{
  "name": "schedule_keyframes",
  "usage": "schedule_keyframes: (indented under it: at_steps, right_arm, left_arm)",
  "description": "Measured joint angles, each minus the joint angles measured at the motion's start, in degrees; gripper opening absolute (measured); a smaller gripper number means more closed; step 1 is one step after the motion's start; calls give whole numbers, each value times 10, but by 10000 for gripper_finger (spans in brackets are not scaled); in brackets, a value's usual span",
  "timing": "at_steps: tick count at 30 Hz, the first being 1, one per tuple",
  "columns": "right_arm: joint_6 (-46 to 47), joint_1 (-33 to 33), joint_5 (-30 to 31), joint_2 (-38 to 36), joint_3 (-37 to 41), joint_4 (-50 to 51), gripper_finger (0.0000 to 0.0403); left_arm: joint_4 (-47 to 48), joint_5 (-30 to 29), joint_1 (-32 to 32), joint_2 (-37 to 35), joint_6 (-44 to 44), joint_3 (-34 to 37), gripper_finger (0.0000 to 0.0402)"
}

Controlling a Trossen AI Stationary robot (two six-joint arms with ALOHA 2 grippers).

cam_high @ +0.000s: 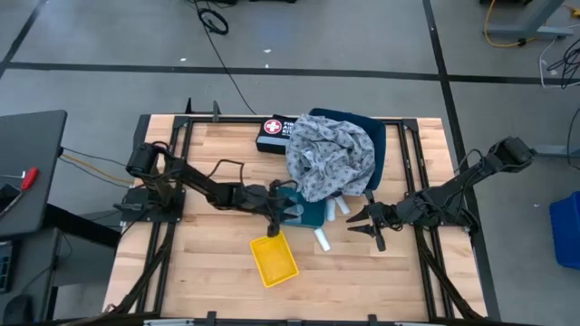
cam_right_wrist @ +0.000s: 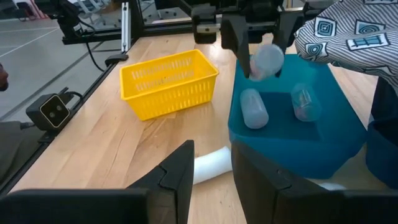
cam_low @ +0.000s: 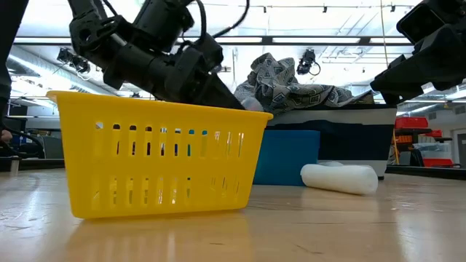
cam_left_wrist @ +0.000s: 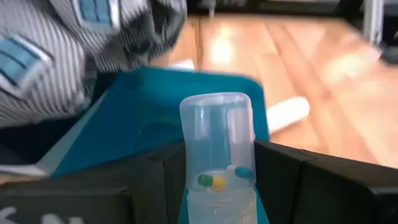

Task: Pick & place medical supplies in basket/bin
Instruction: Put the transparent pill bottle into the blue bin

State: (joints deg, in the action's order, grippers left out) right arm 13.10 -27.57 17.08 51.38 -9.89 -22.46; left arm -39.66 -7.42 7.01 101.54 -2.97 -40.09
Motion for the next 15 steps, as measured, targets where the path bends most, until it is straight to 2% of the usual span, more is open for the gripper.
schedule_keyframes:
  at_steps: [9, 15]
  right_arm:
    - [0, 0, 0, 0, 0, 0, 114]
    - [1, 0, 0, 0, 0, 0, 114]
  left_arm:
    - [130, 0, 0, 0, 17, -48, 155]
    - [134, 0, 0, 0, 23, -58, 260]
